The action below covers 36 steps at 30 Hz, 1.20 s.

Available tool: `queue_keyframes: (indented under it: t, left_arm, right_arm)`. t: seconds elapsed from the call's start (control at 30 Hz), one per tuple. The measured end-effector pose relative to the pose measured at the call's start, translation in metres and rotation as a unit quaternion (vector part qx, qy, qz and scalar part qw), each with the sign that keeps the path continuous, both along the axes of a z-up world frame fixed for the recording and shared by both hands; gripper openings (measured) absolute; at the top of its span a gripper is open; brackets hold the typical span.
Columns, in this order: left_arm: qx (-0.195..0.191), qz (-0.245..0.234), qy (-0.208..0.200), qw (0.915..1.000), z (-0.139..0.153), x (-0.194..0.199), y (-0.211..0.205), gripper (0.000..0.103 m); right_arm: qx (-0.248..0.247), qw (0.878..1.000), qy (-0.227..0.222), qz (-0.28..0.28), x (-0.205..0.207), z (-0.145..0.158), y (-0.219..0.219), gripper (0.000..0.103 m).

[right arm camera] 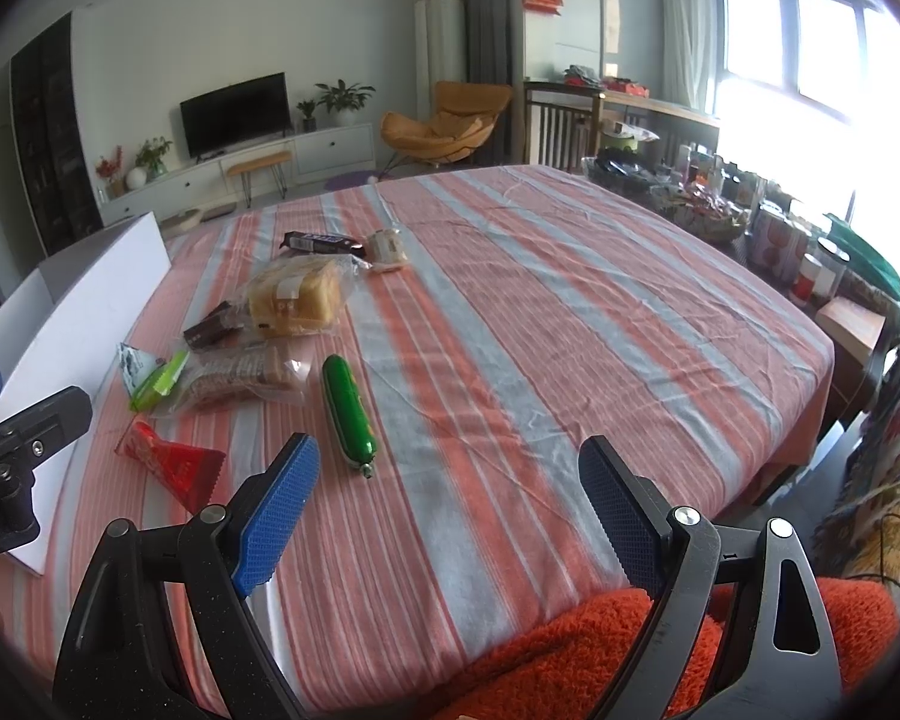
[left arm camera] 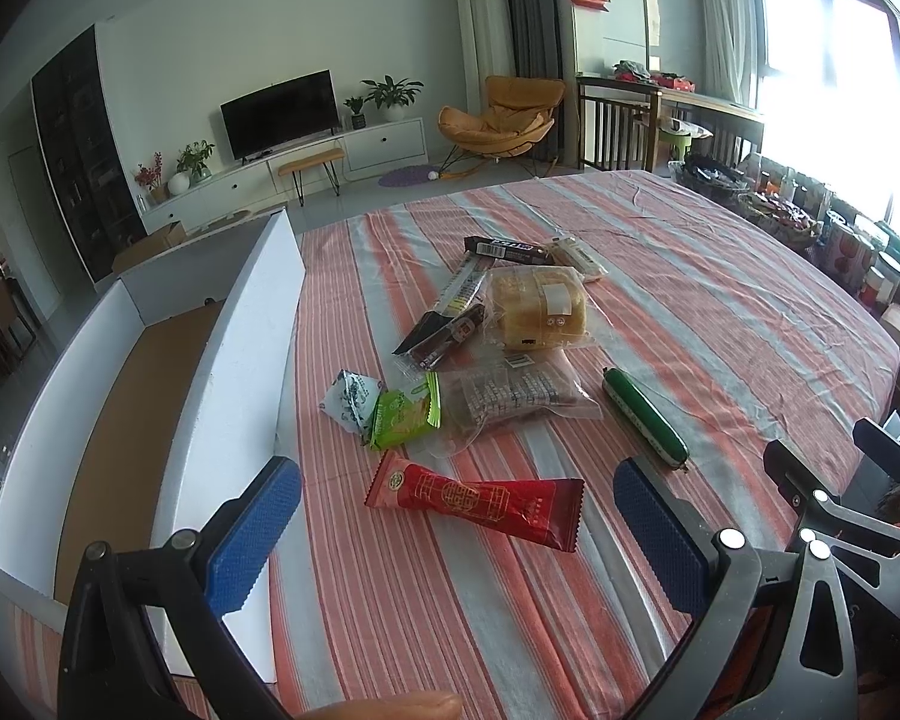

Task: Organize snacks

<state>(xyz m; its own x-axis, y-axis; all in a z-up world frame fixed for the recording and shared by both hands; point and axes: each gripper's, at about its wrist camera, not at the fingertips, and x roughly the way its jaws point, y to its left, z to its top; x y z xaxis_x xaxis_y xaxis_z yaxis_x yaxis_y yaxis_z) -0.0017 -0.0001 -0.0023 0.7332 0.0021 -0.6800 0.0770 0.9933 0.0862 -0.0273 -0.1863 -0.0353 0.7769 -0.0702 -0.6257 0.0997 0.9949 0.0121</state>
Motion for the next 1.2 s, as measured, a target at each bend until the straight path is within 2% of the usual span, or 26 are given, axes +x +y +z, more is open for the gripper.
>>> queue_keyframes:
  t: [1.2]
  left_arm:
    - [-0.001, -0.001, 0.001, 1.0, -0.0013, -0.0002, -0.0009, 0.103]
  right_arm:
    - [0.002, 1.0, 0.004, 0.0, 0.001, -0.0031, -0.001, 0.091]
